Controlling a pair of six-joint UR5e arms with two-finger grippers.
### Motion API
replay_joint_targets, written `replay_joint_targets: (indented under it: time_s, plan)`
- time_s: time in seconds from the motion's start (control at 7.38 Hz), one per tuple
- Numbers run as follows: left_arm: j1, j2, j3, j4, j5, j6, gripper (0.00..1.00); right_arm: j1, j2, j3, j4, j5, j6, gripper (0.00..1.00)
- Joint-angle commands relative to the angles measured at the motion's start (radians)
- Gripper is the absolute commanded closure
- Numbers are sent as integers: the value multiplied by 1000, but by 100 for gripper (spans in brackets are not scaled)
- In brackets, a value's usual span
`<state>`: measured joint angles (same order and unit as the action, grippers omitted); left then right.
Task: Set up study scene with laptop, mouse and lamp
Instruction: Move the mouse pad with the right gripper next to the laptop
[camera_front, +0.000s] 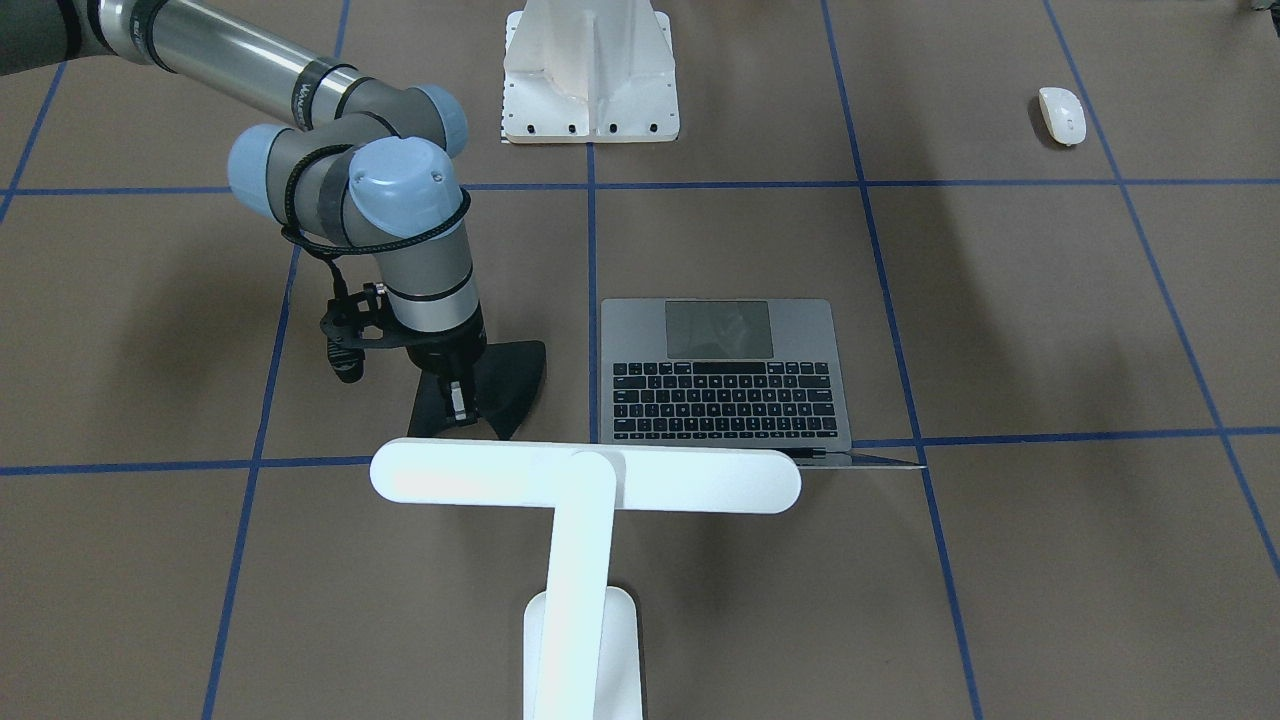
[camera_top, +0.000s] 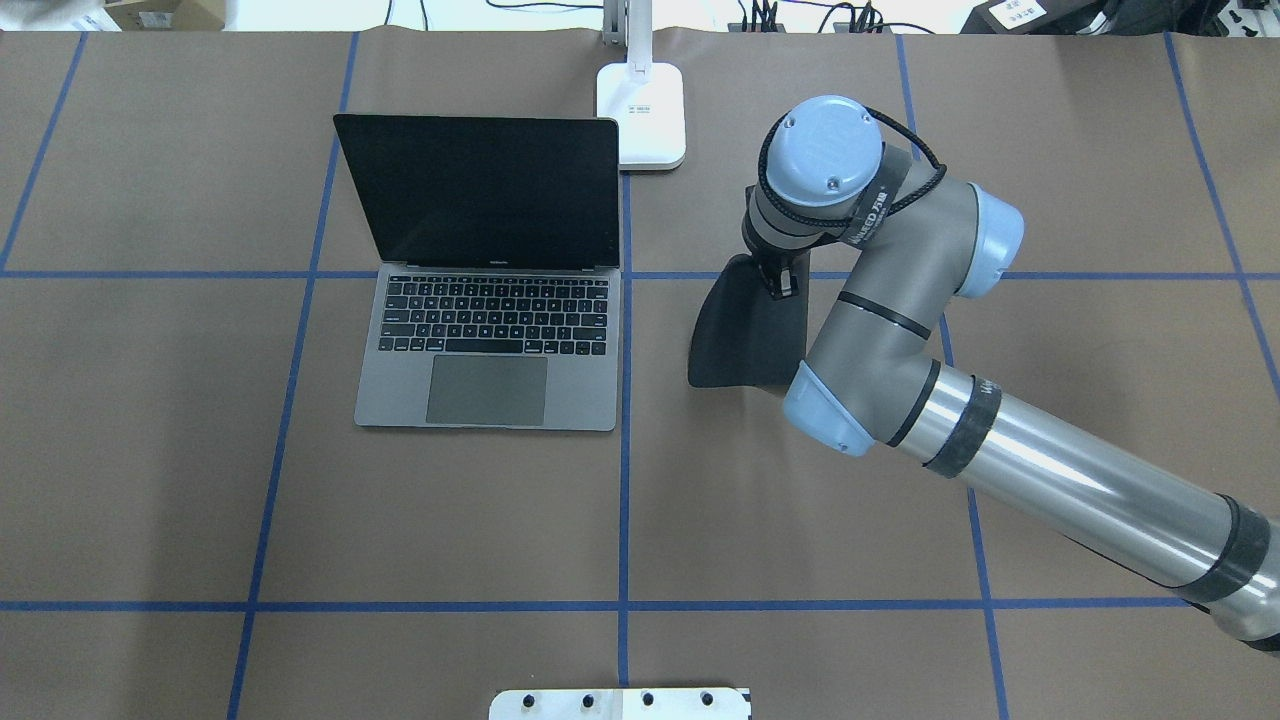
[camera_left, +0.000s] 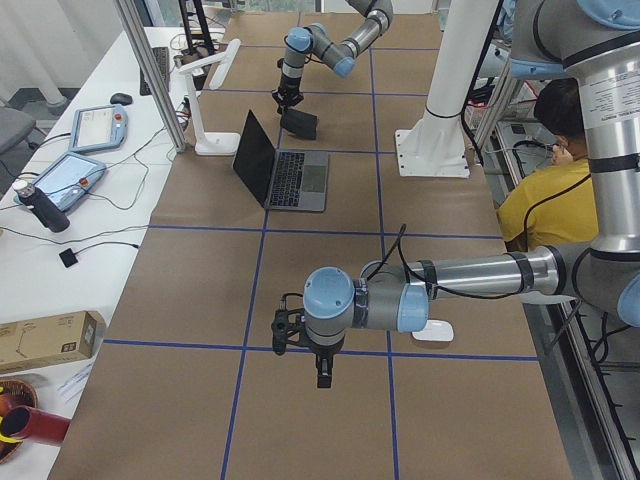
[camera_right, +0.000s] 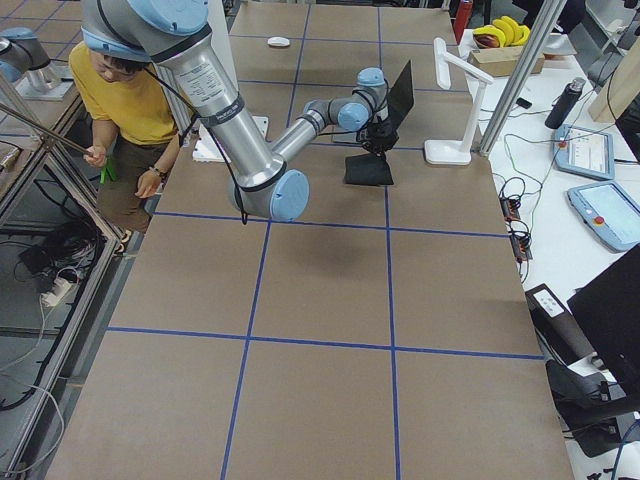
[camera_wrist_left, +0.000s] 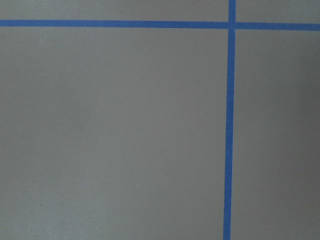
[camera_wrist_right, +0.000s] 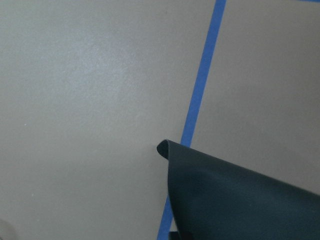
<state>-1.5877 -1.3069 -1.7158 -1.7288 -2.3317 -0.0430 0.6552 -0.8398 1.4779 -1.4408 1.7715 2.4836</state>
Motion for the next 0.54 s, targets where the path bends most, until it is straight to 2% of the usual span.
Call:
replay_joint_targets:
  time_s: [0.0, 0.14, 0.27, 0.41]
  plan:
    - [0, 0, 8, 0, 0, 0, 0, -51, 54, -19, 2, -55, 69, 100]
    - [0, 0, 13, 0, 0, 2, 0, -58, 83, -21, 2, -56, 107, 100]
    - [0, 0, 13, 0, 0, 2, 0, -69, 85, -45, 58, -63, 121, 100]
    - [0, 0, 13, 0, 0, 2, 0, -78, 82, -124, 116, -108, 121, 100]
